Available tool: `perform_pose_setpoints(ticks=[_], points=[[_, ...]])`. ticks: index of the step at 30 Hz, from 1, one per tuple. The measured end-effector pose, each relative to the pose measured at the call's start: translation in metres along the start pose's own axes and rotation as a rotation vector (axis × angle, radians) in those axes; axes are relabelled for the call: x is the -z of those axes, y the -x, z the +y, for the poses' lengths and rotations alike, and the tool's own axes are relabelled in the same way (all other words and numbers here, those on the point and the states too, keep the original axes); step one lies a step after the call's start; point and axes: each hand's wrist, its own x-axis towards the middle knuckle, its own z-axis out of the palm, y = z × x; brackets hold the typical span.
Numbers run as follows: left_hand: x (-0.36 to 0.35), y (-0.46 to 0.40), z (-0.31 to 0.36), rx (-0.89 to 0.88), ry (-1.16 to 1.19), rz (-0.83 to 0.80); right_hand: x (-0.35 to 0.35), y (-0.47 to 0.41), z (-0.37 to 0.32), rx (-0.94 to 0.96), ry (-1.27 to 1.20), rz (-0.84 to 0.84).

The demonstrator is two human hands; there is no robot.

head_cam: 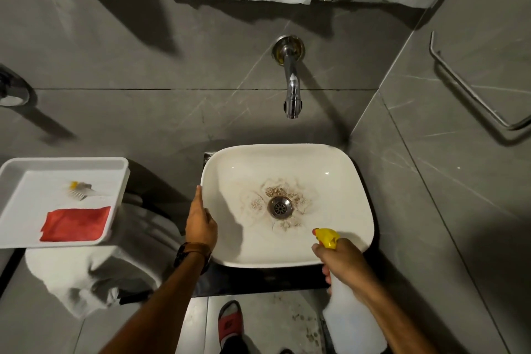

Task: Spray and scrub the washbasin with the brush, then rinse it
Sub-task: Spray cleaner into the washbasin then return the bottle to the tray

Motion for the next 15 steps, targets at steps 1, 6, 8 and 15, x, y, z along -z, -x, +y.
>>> perform_pose_setpoints(ticks=[1, 6, 8, 15], points=[[0.000, 0.000, 0.000, -0.001, -0.001, 0.002, -0.007, 0.003, -0.002, 0.013, 0.010, -0.019], [0.000, -0.001, -0.002, 0.001, 0.023, -0.018, -0.040, 0.015, -0.012, 0.033, 0.029, -0.086], [0.001, -0.001, -0.003, -0.003, 0.022, -0.017, -0.053, 0.016, -0.016, 0.077, 0.066, -0.105], [0.000, -0.002, -0.003, -0.024, 0.045, -0.005, -0.074, 0.010, -0.026, 0.138, 0.123, -0.095]])
